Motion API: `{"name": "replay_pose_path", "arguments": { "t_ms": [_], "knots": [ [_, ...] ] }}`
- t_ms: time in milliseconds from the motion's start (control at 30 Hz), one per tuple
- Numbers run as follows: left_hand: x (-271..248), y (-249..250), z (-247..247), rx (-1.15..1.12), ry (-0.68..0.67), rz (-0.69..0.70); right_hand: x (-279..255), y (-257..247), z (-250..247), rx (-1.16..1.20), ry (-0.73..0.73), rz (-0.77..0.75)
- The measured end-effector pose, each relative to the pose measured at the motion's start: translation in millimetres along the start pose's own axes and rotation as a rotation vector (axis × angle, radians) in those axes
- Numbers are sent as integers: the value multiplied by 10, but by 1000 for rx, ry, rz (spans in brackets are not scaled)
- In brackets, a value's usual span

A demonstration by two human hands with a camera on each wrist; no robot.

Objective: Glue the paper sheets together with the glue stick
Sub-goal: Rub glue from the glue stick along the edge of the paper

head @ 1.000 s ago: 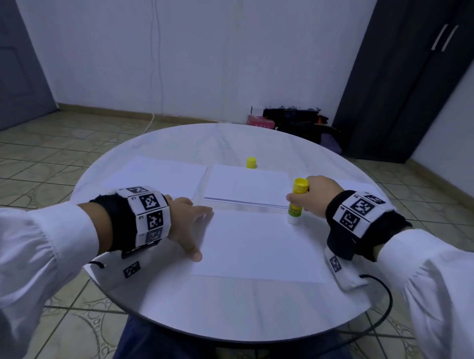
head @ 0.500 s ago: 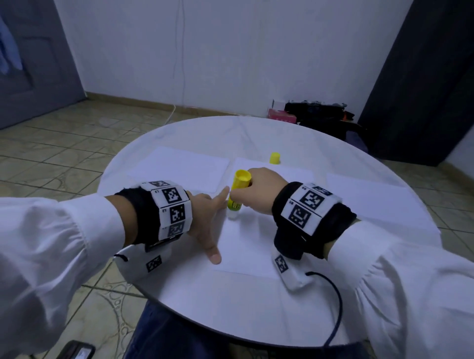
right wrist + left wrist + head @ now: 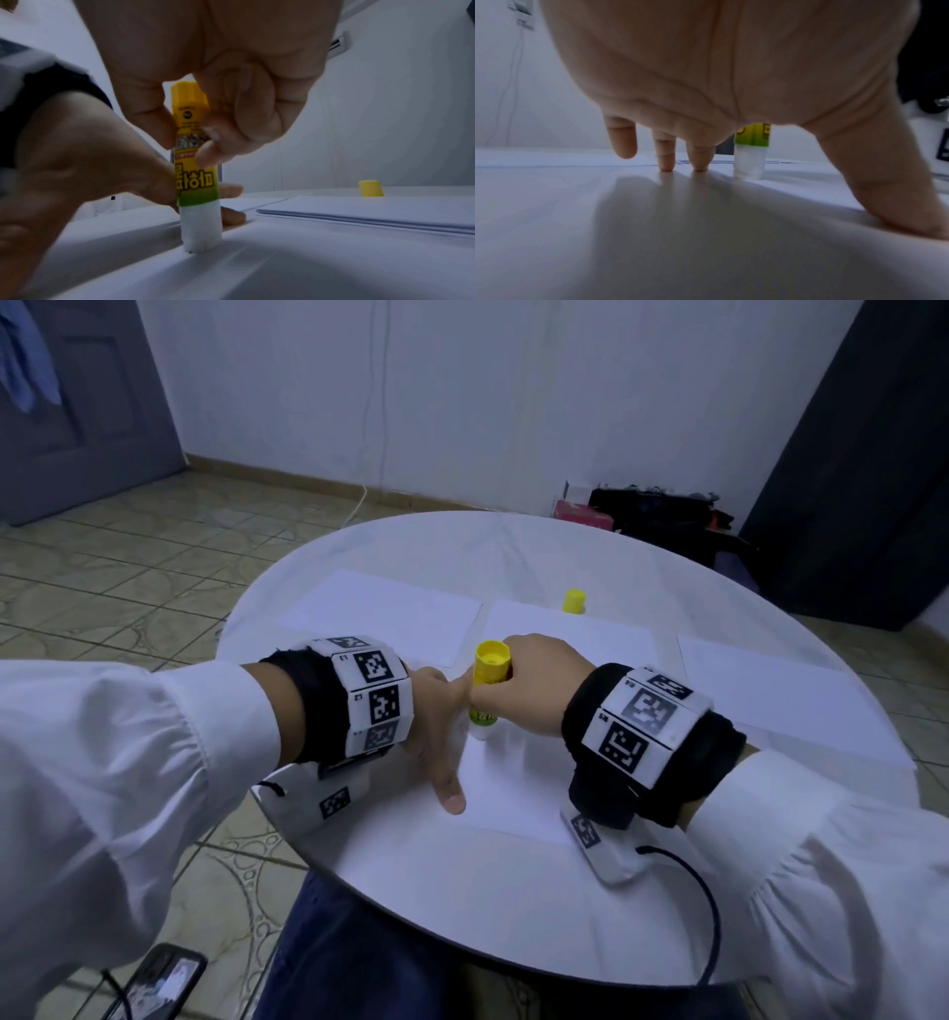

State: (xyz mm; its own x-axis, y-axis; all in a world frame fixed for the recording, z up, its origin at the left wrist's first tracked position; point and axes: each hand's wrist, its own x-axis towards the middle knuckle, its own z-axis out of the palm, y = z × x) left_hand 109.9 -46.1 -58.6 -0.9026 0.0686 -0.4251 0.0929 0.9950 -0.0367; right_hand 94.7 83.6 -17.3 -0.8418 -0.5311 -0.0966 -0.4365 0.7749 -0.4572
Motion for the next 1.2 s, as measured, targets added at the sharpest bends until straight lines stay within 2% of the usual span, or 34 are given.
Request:
{"name": "replay_pose_path", "arguments": {
  "t_ms": [367, 600, 700, 833, 1200],
  "knots": [
    [-193, 70, -170, 132, -184, 32, -400, -71, 93, -66, -68, -133],
    [29, 53, -96, 110, -219, -42, -588, -46, 43, -70, -97, -169],
    [-25, 46, -122, 87, -160, -50, -679, 14, -17, -77, -109, -186],
    [-195, 141, -197, 123, -165, -117, -766, 216, -92, -77, -102, -127],
    [-96, 70, -170, 136, -180, -112, -1156, 819, -393, -33, -57, 22]
  ]
}}
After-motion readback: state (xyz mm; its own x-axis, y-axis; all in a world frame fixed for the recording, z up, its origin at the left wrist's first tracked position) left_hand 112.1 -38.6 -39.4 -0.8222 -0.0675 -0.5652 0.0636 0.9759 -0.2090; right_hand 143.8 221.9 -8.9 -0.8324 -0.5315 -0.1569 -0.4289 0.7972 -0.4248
